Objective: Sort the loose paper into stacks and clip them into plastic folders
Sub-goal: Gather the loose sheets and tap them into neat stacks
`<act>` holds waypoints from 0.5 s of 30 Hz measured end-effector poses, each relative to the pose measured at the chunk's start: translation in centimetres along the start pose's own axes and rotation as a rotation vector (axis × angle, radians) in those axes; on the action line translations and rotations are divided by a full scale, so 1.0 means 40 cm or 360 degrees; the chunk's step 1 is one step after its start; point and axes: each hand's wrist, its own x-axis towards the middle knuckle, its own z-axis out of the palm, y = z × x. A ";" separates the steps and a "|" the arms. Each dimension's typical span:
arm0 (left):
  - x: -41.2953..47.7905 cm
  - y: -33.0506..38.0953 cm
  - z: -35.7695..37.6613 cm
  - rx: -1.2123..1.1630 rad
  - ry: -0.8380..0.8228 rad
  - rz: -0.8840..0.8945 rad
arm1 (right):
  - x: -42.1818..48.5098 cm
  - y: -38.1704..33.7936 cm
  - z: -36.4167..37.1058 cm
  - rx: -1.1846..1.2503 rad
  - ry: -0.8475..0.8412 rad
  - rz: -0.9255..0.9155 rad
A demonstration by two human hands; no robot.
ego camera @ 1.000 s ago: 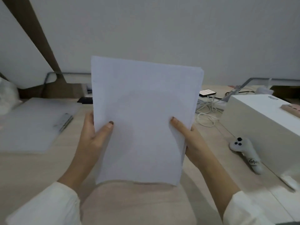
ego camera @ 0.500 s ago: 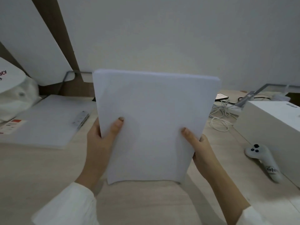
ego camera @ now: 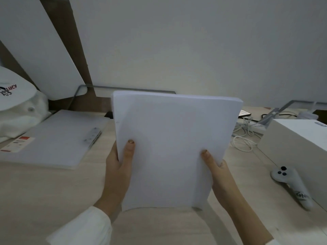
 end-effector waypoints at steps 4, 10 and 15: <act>0.008 0.004 -0.005 0.0059 0.0013 -0.0001 | -0.003 -0.007 0.003 0.0089 -0.0074 -0.0062; -0.035 -0.047 -0.016 0.0015 0.0115 -0.0083 | -0.005 0.020 0.008 0.0047 0.0043 -0.0032; -0.013 -0.037 -0.005 0.0065 0.0062 -0.0074 | -0.002 0.005 0.002 -0.0047 0.0130 0.0000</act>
